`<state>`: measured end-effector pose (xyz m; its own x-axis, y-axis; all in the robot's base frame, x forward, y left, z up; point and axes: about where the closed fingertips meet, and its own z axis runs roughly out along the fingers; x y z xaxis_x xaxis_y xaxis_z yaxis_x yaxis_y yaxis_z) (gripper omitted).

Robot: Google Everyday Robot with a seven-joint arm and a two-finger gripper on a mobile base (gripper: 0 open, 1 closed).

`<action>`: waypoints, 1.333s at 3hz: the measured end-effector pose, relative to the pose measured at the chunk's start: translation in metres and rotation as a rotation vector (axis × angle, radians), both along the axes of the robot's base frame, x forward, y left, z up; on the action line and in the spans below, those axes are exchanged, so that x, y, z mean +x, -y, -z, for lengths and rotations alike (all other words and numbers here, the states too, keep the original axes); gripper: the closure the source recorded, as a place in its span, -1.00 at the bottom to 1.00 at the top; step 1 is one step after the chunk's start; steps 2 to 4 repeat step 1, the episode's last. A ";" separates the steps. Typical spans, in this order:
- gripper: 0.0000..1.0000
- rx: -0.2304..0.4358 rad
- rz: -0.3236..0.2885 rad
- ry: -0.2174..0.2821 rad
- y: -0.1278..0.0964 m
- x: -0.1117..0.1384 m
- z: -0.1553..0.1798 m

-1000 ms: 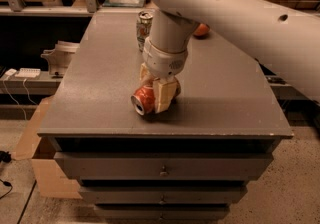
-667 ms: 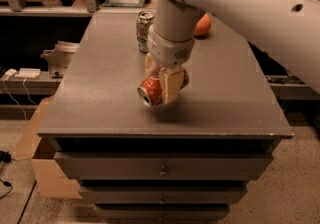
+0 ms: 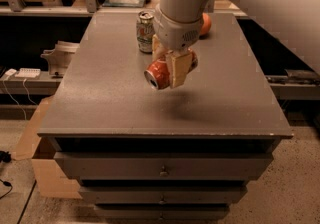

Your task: Pick coke can

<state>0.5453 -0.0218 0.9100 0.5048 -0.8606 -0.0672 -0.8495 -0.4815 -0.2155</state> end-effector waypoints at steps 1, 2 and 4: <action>1.00 0.011 -0.025 -0.006 -0.005 0.003 -0.001; 1.00 0.011 -0.025 -0.006 -0.005 0.003 -0.001; 1.00 0.011 -0.025 -0.006 -0.005 0.003 -0.001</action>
Offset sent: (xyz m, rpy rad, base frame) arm 0.0000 0.0000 0.0000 0.0000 0.0000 0.0000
